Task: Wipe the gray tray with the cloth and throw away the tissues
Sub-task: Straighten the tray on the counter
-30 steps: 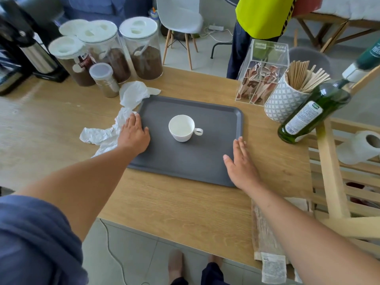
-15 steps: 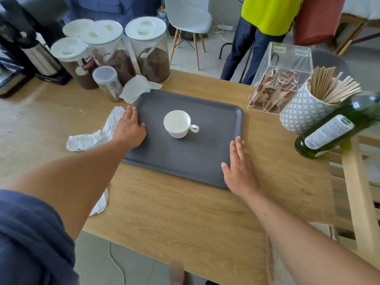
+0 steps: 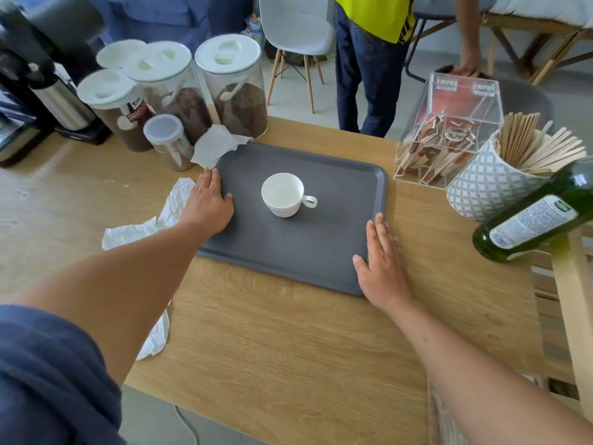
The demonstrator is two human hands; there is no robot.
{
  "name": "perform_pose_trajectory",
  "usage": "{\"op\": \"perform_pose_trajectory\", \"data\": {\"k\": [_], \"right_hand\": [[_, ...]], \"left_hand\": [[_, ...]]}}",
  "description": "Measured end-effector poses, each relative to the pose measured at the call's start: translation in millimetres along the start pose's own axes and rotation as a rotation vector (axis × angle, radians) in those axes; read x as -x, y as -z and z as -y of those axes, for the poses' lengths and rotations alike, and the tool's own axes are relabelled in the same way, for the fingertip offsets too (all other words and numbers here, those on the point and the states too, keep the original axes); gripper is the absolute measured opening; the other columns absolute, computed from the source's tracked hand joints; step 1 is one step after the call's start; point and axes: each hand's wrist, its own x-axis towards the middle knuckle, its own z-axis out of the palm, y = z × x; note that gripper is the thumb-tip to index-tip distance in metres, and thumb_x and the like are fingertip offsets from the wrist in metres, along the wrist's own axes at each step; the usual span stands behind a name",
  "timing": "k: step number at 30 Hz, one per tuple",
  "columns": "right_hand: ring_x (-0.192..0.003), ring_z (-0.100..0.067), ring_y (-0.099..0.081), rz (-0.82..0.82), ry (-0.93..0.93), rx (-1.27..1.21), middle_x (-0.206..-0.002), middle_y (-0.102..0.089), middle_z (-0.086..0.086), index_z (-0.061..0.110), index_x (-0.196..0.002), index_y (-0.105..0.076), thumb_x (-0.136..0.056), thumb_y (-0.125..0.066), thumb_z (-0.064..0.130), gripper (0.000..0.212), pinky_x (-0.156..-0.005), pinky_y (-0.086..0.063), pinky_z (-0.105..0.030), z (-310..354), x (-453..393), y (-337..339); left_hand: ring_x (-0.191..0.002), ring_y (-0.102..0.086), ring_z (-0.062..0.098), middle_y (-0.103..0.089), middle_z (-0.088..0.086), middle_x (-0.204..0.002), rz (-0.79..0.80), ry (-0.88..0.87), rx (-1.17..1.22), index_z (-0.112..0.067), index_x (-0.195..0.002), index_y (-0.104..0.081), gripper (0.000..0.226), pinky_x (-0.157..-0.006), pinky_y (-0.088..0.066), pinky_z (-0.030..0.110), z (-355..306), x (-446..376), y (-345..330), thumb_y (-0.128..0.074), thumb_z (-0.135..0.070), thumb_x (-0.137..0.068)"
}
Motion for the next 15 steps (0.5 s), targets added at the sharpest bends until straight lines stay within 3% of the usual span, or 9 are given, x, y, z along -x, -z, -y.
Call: {"op": "perform_pose_trajectory", "data": {"k": [4, 15], "right_hand": [[-0.15, -0.015, 0.008, -0.011, 0.002, -0.008, -0.164, 0.011, -0.003, 0.009, -0.155, -0.006, -0.099, -0.047, 0.024, 0.071, -0.122, 0.0, -0.038, 0, -1, 1], [-0.151, -0.017, 0.003, -0.077, -0.026, -0.058, -0.164, 0.003, -0.005, 0.007, -0.155, -0.011, -0.096, -0.051, 0.017, 0.072, -0.12, 0.003, -0.03, 0, -1, 3]], "left_hand": [[-0.147, -0.005, 0.024, -0.006, 0.01, -0.161, -0.006, -0.003, 0.0, -0.008, -0.153, -0.009, 0.066, -0.119, -0.009, 0.038, 1, -4, -3, -0.037, -0.033, -0.099], [-0.146, -0.01, 0.025, -0.012, 0.009, -0.16, -0.008, -0.017, 0.002, -0.01, -0.153, -0.01, 0.067, -0.118, -0.013, 0.04, -1, -13, -7, -0.039, -0.036, -0.098]]}}
